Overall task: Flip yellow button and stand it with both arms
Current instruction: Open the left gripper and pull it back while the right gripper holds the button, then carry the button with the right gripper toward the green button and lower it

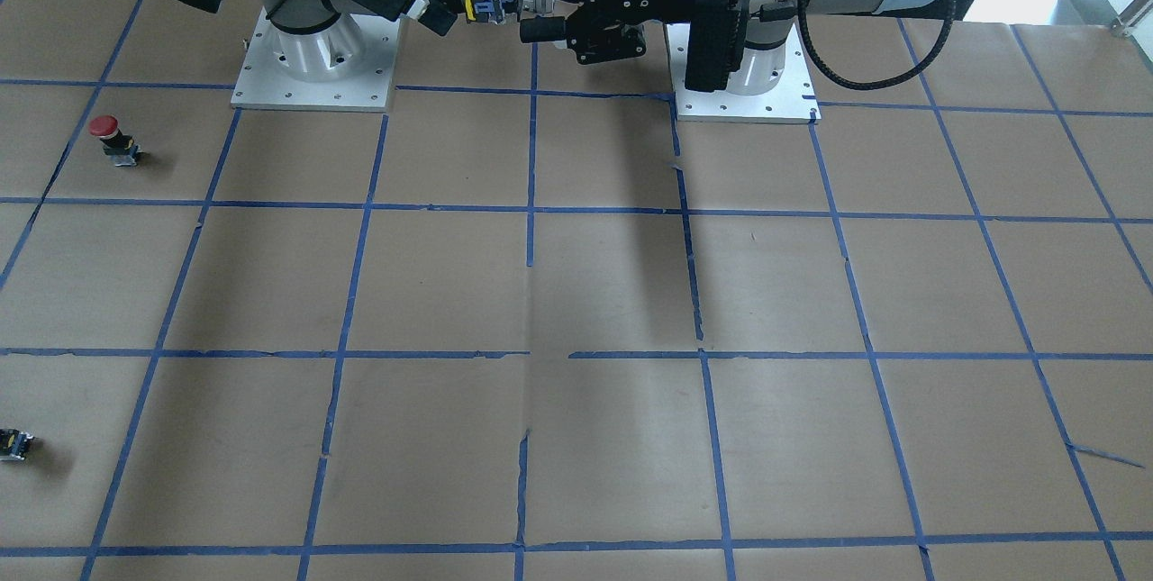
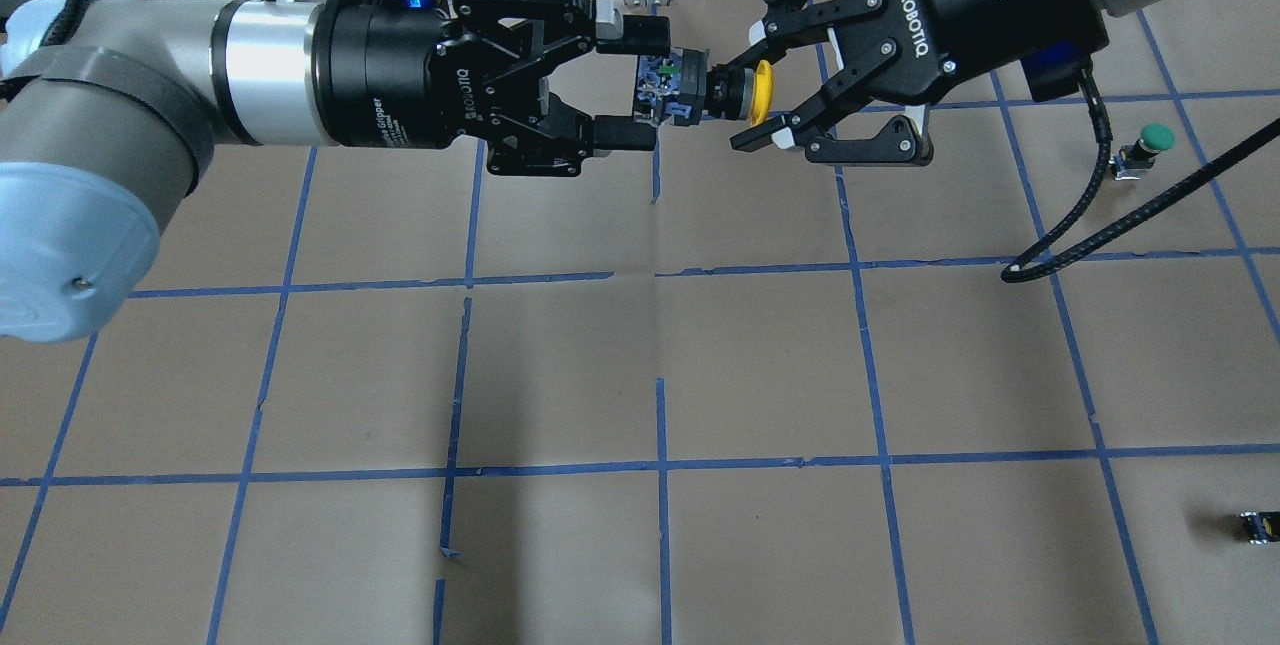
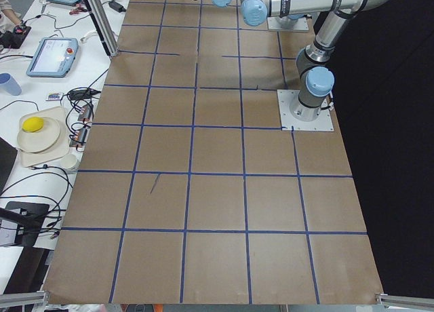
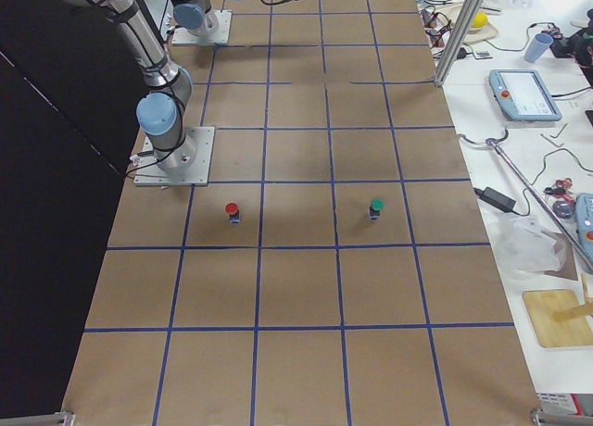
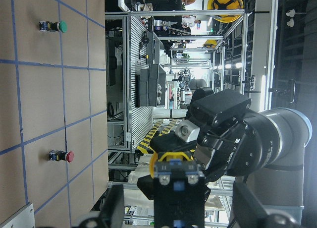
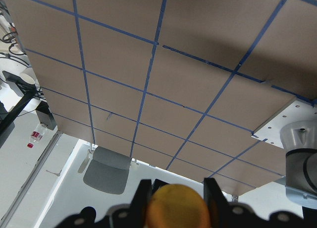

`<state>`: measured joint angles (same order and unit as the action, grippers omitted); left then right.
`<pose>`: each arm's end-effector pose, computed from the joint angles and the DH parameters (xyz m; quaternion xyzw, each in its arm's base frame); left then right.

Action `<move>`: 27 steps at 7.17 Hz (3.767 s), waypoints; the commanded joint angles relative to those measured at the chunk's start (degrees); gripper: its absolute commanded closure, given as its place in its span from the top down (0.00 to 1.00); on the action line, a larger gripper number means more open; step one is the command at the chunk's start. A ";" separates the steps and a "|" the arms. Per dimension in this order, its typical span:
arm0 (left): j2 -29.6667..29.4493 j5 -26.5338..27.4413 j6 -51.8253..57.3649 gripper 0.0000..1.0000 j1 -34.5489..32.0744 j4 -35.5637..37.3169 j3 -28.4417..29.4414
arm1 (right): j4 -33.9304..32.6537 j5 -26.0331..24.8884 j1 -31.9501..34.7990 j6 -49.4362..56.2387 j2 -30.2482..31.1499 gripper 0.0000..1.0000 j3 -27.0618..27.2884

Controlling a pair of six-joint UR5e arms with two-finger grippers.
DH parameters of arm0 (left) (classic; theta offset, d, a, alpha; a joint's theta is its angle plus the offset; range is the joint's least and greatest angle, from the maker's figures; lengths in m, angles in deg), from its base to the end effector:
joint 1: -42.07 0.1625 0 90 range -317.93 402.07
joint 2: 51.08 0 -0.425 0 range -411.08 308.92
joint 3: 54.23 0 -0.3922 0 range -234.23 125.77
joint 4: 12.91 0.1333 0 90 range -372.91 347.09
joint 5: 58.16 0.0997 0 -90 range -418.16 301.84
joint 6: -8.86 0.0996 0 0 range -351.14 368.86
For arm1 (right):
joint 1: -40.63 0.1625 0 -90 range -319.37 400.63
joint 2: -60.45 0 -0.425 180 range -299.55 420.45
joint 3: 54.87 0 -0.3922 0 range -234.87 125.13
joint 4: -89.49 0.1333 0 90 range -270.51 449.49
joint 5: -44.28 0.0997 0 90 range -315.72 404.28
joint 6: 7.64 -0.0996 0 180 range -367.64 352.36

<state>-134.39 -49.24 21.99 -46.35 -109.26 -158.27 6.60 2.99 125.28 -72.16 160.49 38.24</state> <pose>-0.2197 -0.4389 0.4958 0.0012 -0.7585 -0.0073 0.6516 0.1686 -0.4323 0.5623 0.5222 0.7465 0.2048 0.3579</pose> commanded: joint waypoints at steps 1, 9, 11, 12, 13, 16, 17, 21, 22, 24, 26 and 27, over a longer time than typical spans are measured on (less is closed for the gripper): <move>-0.89 11.91 -0.03 1.00 0.62 3.33 0.42 | 0.52 -8.40 -4.90 13.27 -0.29 0.34 0.14; -3.08 70.91 -7.40 1.00 0.01 12.34 8.03 | -35.69 -41.40 -20.21 89.99 -2.92 0.24 21.20; -5.10 82.63 -8.55 1.00 -2.61 11.89 12.00 | -41.45 -40.36 -26.00 101.14 -2.92 0.23 24.56; -5.90 83.36 -12.21 1.00 -3.67 9.37 14.19 | -45.48 -40.44 -27.16 105.26 -3.01 0.23 26.14; -7.12 83.28 -13.73 1.00 -4.12 6.99 15.26 | -50.13 -40.44 -28.30 108.95 -4.40 0.22 28.25; -6.70 83.19 -7.64 1.00 -3.07 4.79 15.52 | -64.02 -37.57 -35.94 117.76 -14.04 0.22 29.94; -6.09 82.93 -4.37 1.00 -2.11 1.12 15.45 | -70.59 -37.02 -38.05 120.91 -18.61 0.22 30.11; -6.87 76.27 -4.43 1.00 -0.34 1.17 14.13 | -88.40 -35.00 -40.43 121.65 -20.67 0.20 38.54; -6.70 75.55 -4.43 1.00 -0.43 1.17 13.08 | -88.33 -32.38 -42.62 121.65 -21.20 0.20 38.90; -5.74 75.64 -9.22 1.00 -0.34 1.69 12.82 | -88.41 -31.13 -42.64 121.30 -22.08 0.20 39.87; -5.90 76.34 -9.09 1.00 -0.17 1.78 12.81 | -88.50 -31.04 -42.73 121.47 -22.08 0.20 41.18; -6.95 76.51 -9.61 1.00 -0.25 1.96 13.33 | -88.67 -31.13 -42.73 121.47 -22.17 0.21 41.62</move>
<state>-140.53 27.08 12.77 -46.57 -107.50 -145.24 -81.90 -28.14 82.61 49.30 138.40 79.14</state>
